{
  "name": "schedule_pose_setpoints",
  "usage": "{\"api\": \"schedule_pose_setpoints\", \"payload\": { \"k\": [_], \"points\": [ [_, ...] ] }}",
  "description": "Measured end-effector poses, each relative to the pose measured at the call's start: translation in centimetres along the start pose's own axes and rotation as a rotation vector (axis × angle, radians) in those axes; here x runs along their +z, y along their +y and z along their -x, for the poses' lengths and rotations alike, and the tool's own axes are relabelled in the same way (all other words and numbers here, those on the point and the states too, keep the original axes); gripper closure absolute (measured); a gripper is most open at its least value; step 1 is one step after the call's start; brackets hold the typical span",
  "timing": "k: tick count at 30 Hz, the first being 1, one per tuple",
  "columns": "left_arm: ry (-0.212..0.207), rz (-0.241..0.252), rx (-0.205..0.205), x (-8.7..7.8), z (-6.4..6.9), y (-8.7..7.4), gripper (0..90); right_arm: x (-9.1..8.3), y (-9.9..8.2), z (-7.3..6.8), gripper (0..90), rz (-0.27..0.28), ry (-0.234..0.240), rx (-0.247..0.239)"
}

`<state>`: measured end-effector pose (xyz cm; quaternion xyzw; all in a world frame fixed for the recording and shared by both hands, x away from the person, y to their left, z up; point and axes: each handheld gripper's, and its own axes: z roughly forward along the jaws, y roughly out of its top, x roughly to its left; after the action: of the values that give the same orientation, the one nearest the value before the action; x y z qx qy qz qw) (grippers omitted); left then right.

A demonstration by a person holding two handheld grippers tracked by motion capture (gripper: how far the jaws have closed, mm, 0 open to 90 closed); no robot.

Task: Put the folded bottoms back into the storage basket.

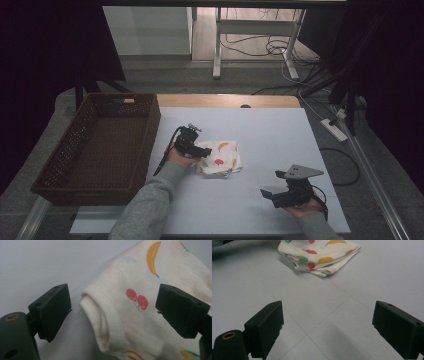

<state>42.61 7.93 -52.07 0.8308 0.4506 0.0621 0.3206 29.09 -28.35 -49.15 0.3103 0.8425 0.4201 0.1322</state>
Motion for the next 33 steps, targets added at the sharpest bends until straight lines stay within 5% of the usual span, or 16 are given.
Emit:
{"api": "schedule_pose_setpoints", "payload": {
  "k": [13, 16, 19, 20, 22, 33],
  "points": [
    [0.005, -0.045, 0.038, 0.7, 0.5, -0.2, 22.5, -0.1, -0.1, 0.0, 10.5, 0.002, -0.005, 0.003],
    [-0.005, -0.045, 0.042, 0.5, 0.4, -0.2, 30.7, -0.1, -0.1, 0.0, 10.5, 0.000, -0.005, 0.002],
    [-0.037, -0.045, 0.056, 0.3, 0.6, -0.3, 56.3, -0.1, -0.1, 0.0, 10.5, -0.001, -0.006, 0.002],
    [-0.078, -0.054, 0.068, 0.3, 0.7, -0.3, 64.6, -0.1, -0.1, 0.0, 10.6, 0.003, -0.011, 0.000],
    [-0.090, -0.057, 0.079, 0.3, 0.9, -0.3, 70.9, -0.2, -0.1, -0.1, 10.7, 0.005, -0.015, -0.002],
    [-0.104, -0.038, 0.100, -0.1, 1.3, -0.2, 75.1, -0.2, -0.2, 0.0, 10.8, 0.000, -0.016, 0.004]
  ]
}}
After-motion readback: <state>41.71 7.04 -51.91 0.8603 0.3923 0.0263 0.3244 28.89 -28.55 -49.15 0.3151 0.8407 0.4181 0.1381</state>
